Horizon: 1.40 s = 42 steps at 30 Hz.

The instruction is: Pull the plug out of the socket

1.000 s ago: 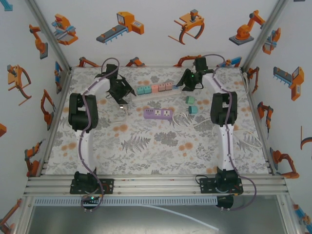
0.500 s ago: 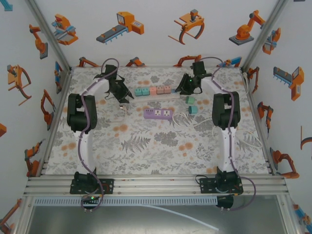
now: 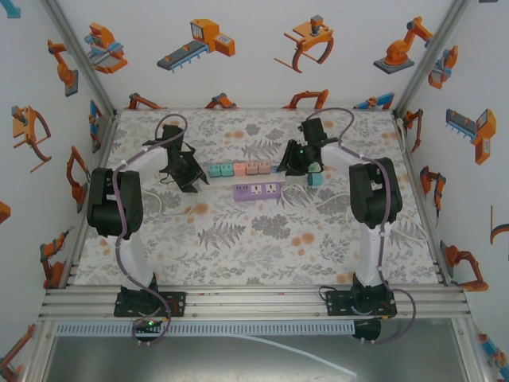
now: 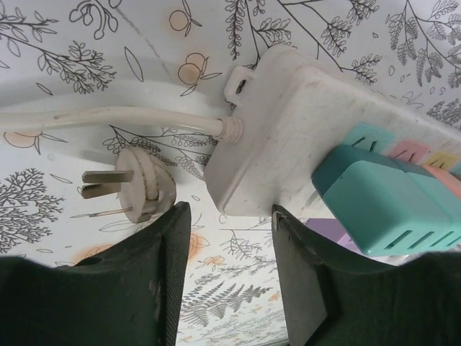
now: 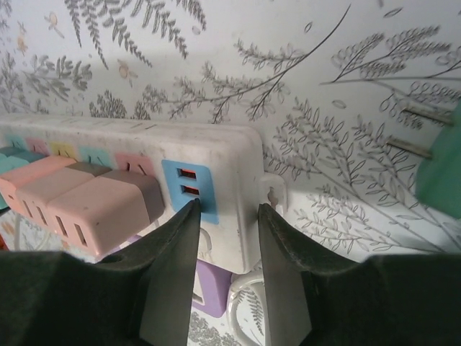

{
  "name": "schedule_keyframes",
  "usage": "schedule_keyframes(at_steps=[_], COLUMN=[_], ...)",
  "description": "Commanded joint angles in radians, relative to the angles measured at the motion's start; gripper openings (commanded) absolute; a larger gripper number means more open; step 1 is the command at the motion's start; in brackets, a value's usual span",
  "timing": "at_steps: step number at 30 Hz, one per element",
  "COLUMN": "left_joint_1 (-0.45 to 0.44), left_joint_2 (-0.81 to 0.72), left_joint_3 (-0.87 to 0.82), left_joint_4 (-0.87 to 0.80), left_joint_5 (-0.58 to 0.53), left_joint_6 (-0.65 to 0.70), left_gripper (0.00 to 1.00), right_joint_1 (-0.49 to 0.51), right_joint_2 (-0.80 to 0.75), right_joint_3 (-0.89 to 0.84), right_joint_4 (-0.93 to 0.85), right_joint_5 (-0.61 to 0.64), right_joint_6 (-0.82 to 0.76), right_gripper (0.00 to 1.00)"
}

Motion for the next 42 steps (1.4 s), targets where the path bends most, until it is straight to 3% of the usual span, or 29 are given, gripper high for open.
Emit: schedule_keyframes(at_steps=[1, 8, 15, 20, 24, 31, 42], left_joint_1=[-0.012, -0.012, -0.007, 0.000, 0.022, 0.039, 0.040], left_joint_2=[-0.011, -0.099, -0.183, -0.192, -0.152, -0.071, 0.038], left_joint_3=[-0.003, 0.001, 0.017, 0.023, 0.038, 0.111, 0.169], left_joint_4=[-0.061, -0.083, -0.080, -0.054, -0.067, -0.117, -0.108], left_joint_5=[-0.038, -0.075, -0.099, -0.118, -0.108, -0.065, -0.029], left_joint_6=[0.042, 0.043, 0.047, 0.065, 0.098, 0.176, 0.189], left_gripper=[0.51, 0.57, 0.70, 0.72, 0.71, 0.71, 0.70], right_joint_1=[0.010, 0.011, 0.072, 0.081, 0.080, 0.080, 0.082], right_joint_2=[-0.063, -0.225, -0.375, -0.394, -0.360, -0.211, -0.029], right_joint_3=[0.007, 0.034, -0.063, -0.146, -0.136, 0.032, 0.194], right_joint_4=[-0.020, -0.004, 0.192, 0.327, 0.242, -0.049, -0.208], right_joint_5=[0.032, 0.115, 0.148, -0.064, -0.291, -0.428, -0.444], right_joint_6=[-0.014, -0.189, -0.717, -1.103, -1.370, -1.562, -1.613], right_gripper=[0.46, 0.52, 0.58, 0.64, 0.70, 0.73, 0.67])
